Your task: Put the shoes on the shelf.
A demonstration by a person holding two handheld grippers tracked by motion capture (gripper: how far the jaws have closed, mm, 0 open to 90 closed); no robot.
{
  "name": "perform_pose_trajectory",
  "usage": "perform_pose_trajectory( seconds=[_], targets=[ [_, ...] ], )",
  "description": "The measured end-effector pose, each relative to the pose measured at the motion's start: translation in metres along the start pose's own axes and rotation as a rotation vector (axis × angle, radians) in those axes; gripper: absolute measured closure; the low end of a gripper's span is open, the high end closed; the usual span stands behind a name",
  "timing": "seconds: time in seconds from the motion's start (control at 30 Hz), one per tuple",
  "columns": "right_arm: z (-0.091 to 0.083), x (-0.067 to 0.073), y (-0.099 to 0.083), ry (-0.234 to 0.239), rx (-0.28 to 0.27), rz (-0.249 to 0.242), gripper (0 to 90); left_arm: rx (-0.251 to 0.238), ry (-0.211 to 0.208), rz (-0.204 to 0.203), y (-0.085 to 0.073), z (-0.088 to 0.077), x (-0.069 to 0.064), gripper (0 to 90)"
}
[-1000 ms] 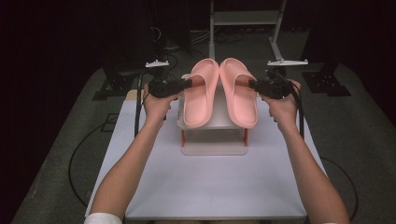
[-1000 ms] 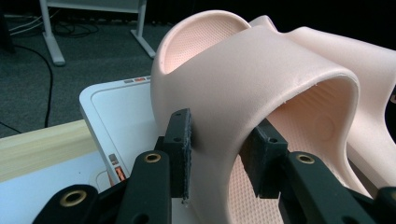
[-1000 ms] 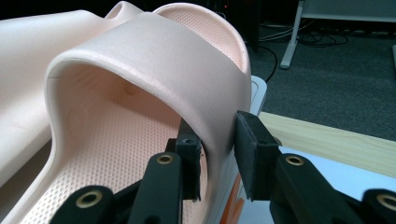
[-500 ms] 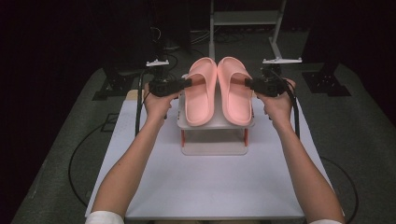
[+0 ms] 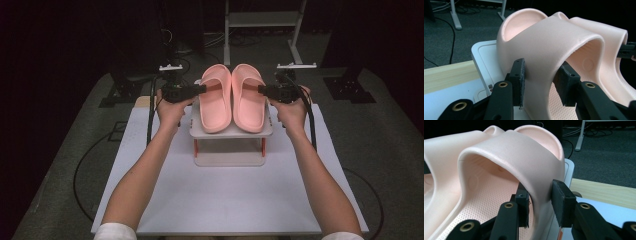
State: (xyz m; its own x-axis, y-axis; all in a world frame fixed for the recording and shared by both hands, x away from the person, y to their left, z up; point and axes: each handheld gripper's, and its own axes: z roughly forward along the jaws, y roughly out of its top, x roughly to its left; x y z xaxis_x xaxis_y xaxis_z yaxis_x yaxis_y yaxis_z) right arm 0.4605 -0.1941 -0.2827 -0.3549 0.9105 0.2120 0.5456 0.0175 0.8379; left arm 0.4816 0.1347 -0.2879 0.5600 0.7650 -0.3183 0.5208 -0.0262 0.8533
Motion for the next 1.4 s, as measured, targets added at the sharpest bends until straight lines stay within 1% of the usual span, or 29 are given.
perform_pose_trajectory(
  seconds=[0.13, 0.63, 0.93, 1.13, 1.23, 1.3, 1.4],
  targets=[
    [0.0032, -0.0001, -0.0008, -0.003, 0.004, -0.001, 66.3, 0.001, -0.002, -0.004, -0.0003, 0.0025, 0.0, 61.3],
    [0.0046, 0.0032, -0.001, -0.001, -0.001, -0.007, 63.7, 0.0, 0.014, 0.012, 0.0005, 0.0041, -0.0014, 59.9],
    [0.006, 0.0042, -0.0013, 0.004, -0.005, -0.011, 62.4, -0.001, 0.014, 0.022, 0.0001, 0.0043, -0.0021, 58.8],
    [0.0068, 0.0052, -0.0018, 0.012, -0.008, -0.017, 61.1, 0.001, 0.021, 0.044, -0.0006, 0.0041, -0.005, 57.5],
    [0.0072, 0.0056, -0.0021, 0.014, -0.011, -0.018, 60.3, 0.001, 0.017, 0.045, -0.0006, 0.0033, -0.0048, 56.7],
    [0.0069, 0.0053, -0.0023, 0.018, -0.009, -0.019, 59.5, -0.007, 0.007, 0.039, -0.0005, 0.0025, -0.0057, 56.4],
    [0.0061, 0.0047, -0.0026, 0.029, -0.01, -0.015, 58.0, -0.014, 0.002, 0.05, 0.0001, 0.001, -0.0082, 54.8]
  ],
)
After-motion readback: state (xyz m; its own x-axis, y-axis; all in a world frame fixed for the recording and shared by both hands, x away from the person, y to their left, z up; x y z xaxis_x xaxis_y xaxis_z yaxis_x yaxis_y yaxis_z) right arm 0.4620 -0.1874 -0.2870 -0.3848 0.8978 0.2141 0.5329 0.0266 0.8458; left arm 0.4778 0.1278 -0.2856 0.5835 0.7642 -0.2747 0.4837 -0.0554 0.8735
